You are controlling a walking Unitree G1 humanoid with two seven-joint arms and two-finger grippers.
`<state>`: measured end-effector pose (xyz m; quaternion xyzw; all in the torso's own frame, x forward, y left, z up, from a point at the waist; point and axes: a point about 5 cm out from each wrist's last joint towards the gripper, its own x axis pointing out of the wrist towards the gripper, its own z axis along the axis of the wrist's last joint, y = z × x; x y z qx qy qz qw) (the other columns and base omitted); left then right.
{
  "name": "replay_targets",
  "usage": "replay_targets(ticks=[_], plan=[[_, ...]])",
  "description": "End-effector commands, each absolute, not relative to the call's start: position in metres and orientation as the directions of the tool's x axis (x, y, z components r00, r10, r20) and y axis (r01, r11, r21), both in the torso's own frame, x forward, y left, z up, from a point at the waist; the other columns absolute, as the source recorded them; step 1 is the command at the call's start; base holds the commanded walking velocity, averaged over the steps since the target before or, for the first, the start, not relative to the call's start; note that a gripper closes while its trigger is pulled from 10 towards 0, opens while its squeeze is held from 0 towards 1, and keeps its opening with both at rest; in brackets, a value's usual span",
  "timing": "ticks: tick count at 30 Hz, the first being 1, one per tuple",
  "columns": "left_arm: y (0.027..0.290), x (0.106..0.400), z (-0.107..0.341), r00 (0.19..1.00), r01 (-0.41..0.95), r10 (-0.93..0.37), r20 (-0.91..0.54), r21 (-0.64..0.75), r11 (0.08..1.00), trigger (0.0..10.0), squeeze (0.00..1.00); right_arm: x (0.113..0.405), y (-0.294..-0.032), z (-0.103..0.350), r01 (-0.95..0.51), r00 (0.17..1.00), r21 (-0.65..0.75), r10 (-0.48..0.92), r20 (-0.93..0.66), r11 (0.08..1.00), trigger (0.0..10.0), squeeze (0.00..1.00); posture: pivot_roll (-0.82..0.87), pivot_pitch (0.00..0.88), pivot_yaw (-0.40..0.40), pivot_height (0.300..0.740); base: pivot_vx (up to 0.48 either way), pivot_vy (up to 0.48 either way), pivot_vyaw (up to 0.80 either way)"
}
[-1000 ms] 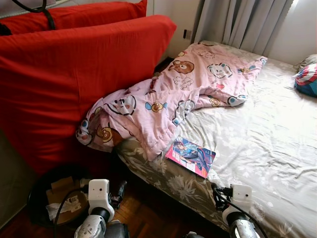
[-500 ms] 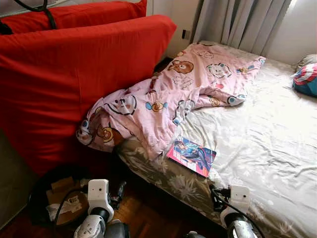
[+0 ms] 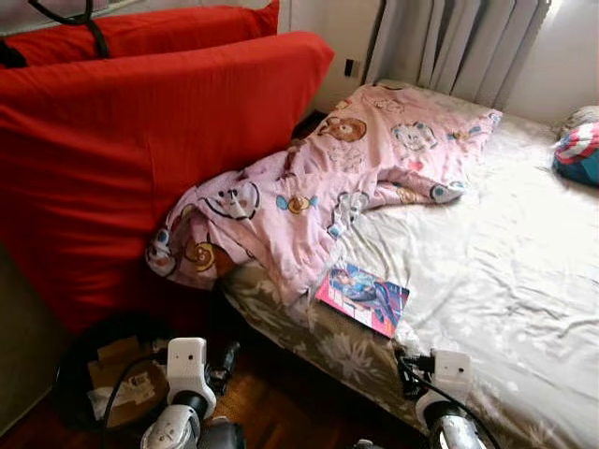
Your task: Clean up the room
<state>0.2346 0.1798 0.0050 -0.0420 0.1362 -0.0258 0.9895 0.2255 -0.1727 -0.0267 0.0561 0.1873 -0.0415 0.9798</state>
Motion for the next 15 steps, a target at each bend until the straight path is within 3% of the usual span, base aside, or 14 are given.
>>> replay_targets(ticks=[1,15], plan=[[0.1792,0.2349,0.0045,0.959,0.047,-0.071,-0.276,-0.091,0.995,10.0,0.0,0.2259,-0.1738,-0.0281,0.111,0.92,0.097,-0.066,-0.386,0.989,10.0,0.0,-0.05,0.079,-0.067,0.66,0.307,0.0,0.0],[0.1791,0.2351,0.0047,0.959,0.049,-0.072,-0.275,-0.091,0.995,10.0,0.0,0.2262,-0.1732,-0.0289,0.113,0.917,0.103,-0.064,-0.394,0.988,10.0,0.0,-0.05,0.079,-0.068,0.66,0.307,0.0,0.0]])
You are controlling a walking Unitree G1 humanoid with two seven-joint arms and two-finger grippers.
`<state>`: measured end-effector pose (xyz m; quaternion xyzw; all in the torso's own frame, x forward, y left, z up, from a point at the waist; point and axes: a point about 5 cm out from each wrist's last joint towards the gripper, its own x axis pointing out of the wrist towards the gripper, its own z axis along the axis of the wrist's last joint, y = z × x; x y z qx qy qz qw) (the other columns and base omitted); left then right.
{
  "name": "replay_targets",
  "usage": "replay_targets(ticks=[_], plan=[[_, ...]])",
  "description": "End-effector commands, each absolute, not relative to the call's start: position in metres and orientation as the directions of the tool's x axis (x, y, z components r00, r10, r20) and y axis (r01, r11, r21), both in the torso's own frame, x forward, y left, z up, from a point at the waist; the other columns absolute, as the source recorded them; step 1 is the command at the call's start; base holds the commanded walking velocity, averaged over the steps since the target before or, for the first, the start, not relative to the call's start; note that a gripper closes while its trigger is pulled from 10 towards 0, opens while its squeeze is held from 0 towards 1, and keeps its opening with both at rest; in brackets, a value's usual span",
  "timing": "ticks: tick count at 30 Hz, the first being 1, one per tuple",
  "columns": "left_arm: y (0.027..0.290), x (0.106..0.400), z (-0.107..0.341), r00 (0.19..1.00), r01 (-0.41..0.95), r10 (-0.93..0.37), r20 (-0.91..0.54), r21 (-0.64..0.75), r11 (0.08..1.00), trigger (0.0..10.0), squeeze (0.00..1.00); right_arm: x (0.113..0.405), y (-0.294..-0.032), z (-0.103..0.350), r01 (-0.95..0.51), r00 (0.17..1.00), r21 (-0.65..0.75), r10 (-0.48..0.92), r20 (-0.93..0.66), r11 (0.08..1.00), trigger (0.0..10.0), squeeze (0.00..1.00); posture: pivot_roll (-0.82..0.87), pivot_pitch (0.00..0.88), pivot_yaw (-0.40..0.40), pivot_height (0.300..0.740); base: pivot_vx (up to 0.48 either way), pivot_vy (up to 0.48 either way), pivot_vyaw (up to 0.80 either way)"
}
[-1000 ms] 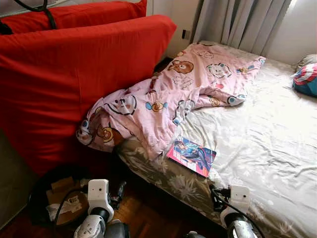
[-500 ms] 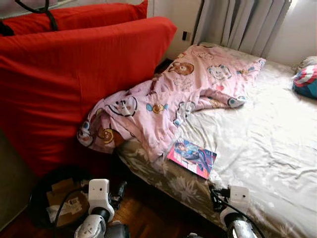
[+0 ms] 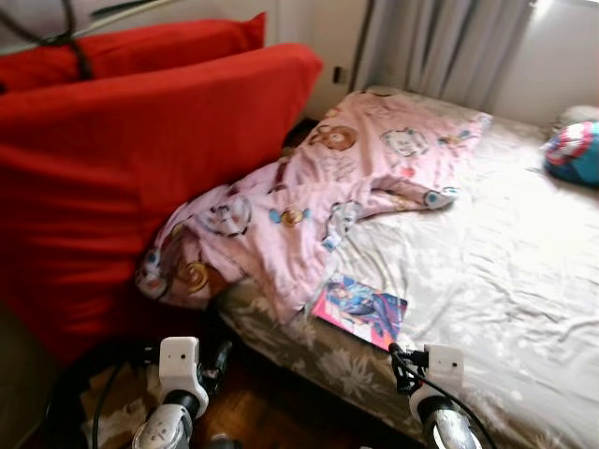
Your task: Clean up the room
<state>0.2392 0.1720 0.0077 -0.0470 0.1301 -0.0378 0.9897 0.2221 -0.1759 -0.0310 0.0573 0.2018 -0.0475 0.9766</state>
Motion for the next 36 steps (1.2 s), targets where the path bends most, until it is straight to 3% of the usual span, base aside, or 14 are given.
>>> replay_targets(ticks=[1,23,24,36], plan=[[0.1791,0.2351,0.0047,0.959,0.049,-0.072,-0.275,-0.091,0.995,10.0,0.0,0.2262,-0.1732,-0.0289,0.113,0.917,0.103,-0.064,-0.394,0.988,10.0,0.0,-0.05,0.079,-0.068,0.66,0.307,0.0,0.0],[0.1791,0.2351,0.0047,0.959,0.049,-0.072,-0.275,-0.091,0.995,10.0,0.0,0.2262,-0.1732,-0.0289,0.113,0.917,0.103,-0.064,-0.394,0.988,10.0,0.0,-0.05,0.079,-0.068,0.66,0.307,0.0,0.0],[0.1788,0.2346,0.0043,0.959,0.051,-0.074,-0.275,-0.09,0.995,10.0,0.0,0.2251,-0.1748,-0.0323,0.115,0.911,0.1,-0.065,-0.406,0.988,10.0,0.0,-0.04,0.089,-0.067,0.74,0.0,0.0,0.0],[0.1769,0.2337,0.0033,0.957,0.055,-0.078,-0.278,-0.091,0.994,10.0,0.0,0.2232,-0.178,-0.0361,0.119,0.908,0.093,-0.07,-0.412,0.989,10.0,0.0,-0.04,0.09,-0.07,0.74,0.0,0.0,0.0]])
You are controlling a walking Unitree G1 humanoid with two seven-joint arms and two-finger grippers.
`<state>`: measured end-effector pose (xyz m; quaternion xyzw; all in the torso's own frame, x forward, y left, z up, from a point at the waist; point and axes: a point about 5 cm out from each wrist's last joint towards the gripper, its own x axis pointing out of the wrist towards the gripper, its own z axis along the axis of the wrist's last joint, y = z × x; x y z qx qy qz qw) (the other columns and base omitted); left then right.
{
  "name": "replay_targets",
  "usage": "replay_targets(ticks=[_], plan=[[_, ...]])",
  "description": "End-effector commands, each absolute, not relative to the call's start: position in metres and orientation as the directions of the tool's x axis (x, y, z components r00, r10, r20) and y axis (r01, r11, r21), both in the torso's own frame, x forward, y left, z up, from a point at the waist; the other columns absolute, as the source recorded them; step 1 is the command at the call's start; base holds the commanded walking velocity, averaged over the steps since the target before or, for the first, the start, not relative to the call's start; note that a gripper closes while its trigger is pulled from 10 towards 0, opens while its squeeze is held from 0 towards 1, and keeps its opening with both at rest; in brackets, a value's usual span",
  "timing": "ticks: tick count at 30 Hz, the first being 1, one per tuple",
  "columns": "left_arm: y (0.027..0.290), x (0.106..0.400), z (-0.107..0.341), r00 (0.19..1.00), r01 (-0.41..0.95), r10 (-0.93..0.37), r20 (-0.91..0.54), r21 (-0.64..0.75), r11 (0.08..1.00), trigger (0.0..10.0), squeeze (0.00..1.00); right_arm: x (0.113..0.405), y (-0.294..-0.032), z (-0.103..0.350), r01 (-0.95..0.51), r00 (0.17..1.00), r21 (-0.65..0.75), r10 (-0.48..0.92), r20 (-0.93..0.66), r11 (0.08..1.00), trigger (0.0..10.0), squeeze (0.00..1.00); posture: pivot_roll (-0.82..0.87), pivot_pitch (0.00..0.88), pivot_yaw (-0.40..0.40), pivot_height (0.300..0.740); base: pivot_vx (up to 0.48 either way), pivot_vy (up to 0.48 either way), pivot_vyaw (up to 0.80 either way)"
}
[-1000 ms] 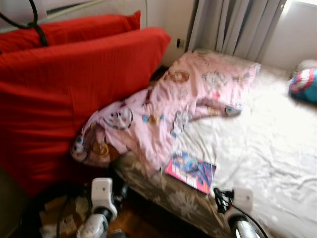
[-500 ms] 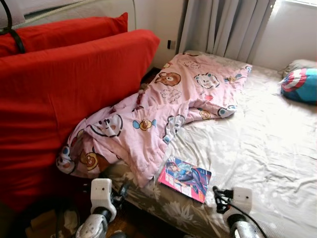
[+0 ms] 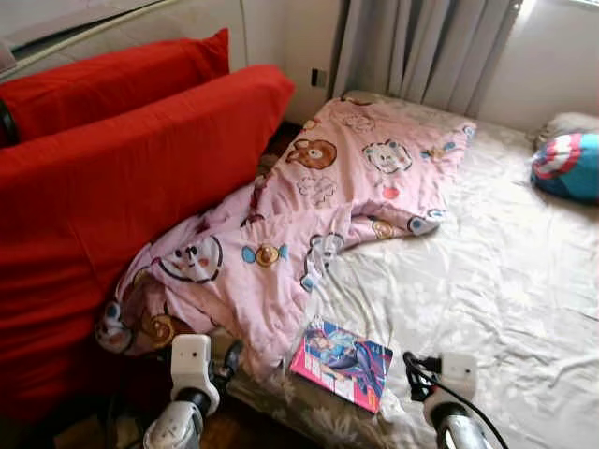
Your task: Clean up the room
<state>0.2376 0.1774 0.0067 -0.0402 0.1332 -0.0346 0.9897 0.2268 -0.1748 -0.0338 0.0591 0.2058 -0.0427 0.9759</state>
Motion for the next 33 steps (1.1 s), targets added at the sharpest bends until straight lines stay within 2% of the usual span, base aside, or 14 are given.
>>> replay_targets(ticks=[1,33], plan=[[0.1769,0.2336,0.0032,0.957,0.055,-0.078,-0.278,-0.09,0.994,10.0,0.0,0.2234,-0.1779,-0.036,0.118,0.909,0.093,-0.069,-0.411,0.989,10.0,0.0,-0.04,0.09,-0.07,0.74,0.0,0.0,0.0],[0.1756,0.2362,0.0039,0.958,0.062,-0.084,-0.275,-0.088,0.994,10.0,0.0,0.2239,-0.1724,-0.0375,0.081,0.913,0.117,-0.026,-0.406,0.99,10.0,0.0,-0.05,0.072,-0.065,0.74,0.0,0.0,0.0]])
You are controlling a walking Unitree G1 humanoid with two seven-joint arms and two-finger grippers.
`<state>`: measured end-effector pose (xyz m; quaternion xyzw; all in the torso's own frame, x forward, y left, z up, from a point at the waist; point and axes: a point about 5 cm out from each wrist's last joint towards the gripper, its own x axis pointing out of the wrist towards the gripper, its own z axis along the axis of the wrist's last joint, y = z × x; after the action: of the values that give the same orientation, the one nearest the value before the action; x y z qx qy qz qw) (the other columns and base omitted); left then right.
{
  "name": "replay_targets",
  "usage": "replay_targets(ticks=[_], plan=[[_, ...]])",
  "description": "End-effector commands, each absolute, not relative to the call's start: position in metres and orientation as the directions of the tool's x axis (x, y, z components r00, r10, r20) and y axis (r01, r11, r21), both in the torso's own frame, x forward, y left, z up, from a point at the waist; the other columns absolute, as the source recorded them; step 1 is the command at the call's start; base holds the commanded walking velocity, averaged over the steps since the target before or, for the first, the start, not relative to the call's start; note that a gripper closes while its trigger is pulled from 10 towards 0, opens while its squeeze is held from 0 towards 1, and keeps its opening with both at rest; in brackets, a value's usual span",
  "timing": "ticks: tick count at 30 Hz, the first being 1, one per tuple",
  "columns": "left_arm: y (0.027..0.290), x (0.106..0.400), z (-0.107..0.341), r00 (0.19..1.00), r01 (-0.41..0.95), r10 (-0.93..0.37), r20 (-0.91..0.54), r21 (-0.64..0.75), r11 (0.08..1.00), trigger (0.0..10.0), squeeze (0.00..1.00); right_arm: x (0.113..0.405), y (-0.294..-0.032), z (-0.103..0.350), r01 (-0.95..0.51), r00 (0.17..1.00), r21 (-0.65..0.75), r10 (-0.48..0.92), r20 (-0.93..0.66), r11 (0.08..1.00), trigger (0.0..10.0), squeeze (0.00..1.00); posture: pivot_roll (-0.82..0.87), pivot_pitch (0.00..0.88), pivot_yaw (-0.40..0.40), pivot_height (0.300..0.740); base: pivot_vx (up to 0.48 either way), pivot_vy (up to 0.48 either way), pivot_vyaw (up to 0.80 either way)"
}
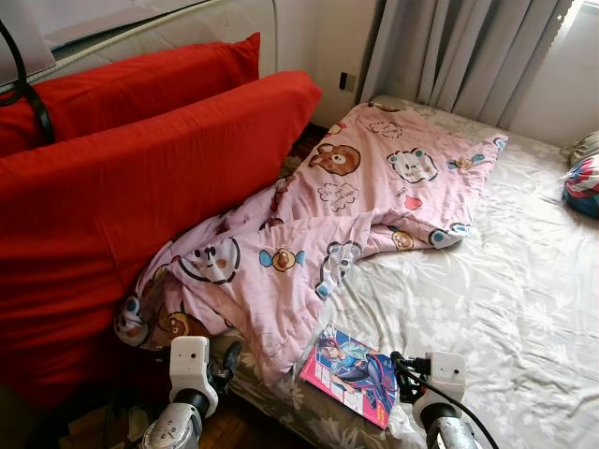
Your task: Clean up the room
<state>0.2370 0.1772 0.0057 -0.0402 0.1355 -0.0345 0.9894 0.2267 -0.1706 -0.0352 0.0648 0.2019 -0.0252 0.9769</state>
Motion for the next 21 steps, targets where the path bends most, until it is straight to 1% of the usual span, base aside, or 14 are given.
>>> replay_targets(ticks=[1,21], plan=[[0.1754,0.2363,0.004,0.958,0.063,-0.085,-0.275,-0.088,0.994,10.0,0.0,0.2239,-0.1725,-0.0375,0.08,0.913,0.118,-0.026,-0.407,0.99,10.0,0.0,-0.05,0.072,-0.065,0.74,0.0,0.0,0.0],[0.1758,0.2354,0.0042,0.958,0.057,-0.079,-0.274,-0.089,0.994,10.0,0.0,0.2226,-0.1741,-0.0388,0.078,0.913,0.119,-0.023,-0.407,0.99,10.0,0.0,-0.04,0.088,-0.067,0.74,0.0,0.0,0.0]])
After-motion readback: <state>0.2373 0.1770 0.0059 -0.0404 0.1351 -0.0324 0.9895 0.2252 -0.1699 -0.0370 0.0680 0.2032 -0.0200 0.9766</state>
